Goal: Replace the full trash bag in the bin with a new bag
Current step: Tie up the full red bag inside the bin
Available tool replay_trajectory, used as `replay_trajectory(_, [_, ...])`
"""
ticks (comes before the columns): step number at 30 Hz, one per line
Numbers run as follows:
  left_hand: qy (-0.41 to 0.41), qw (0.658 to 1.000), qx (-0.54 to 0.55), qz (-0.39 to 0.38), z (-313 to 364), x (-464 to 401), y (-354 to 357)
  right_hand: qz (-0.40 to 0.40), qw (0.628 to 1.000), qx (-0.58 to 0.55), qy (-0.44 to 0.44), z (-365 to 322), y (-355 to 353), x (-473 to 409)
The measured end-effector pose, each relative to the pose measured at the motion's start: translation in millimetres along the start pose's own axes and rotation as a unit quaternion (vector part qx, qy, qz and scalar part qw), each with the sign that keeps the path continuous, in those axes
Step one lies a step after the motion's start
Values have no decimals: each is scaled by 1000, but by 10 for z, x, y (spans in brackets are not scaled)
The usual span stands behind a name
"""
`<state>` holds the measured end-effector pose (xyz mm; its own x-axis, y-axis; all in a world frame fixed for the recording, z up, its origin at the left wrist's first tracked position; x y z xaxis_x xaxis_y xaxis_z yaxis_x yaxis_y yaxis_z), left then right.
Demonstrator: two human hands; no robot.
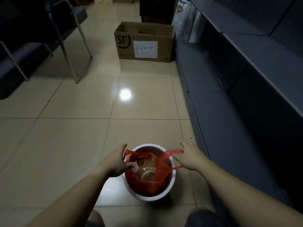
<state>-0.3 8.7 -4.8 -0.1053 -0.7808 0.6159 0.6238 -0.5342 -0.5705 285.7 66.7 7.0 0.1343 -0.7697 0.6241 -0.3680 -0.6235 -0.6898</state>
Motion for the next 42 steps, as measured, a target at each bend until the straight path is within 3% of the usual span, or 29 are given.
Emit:
replay_trajectory(4, [33,999,23,26,-133,-188,205,-11,999,-52,14,125,201,-175])
replay_trajectory(9, [77,994,8,74,-223,-346,362,-19,997,-60,-45,227,330,-312])
replay_trajectory(12, [114,982,100,109,-120,-311,421,-18,992,-69,-104,166,370,-281])
replay_trajectory(15, [155,966,195,68,25,-271,470,-21,985,-78,-153,14,369,-276])
replay_trajectory(18, [188,963,191,-15,98,-260,579,-20,978,-54,-201,-166,410,-302])
replay_trajectory(22, [187,968,166,0,99,-284,758,-1,970,-88,-227,-408,537,-294])
replay_trajectory(30, [138,959,219,118,10,-443,760,33,959,-194,-205,-414,905,-409])
replay_trajectory(35, [135,948,270,98,12,-453,740,1,974,-102,-203,-187,1274,-379])
replay_trajectory(38, [142,960,230,74,83,-427,766,12,954,-201,-220,-335,1340,-348])
replay_trajectory(42, [161,963,186,108,153,-321,710,40,935,-294,-195,-362,1390,-443])
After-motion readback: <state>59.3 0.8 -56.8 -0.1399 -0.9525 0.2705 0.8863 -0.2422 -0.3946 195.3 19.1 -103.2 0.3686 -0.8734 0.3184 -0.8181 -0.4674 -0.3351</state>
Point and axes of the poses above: each hand's wrist, its own x-axis away from the middle knuckle, its own y-axis out of the palm, z = x × y, the point moved 1 cm from there along -x, towards the middle knuckle, and after that the axes turned 12 degrees about -z, right-handed, at the moved point
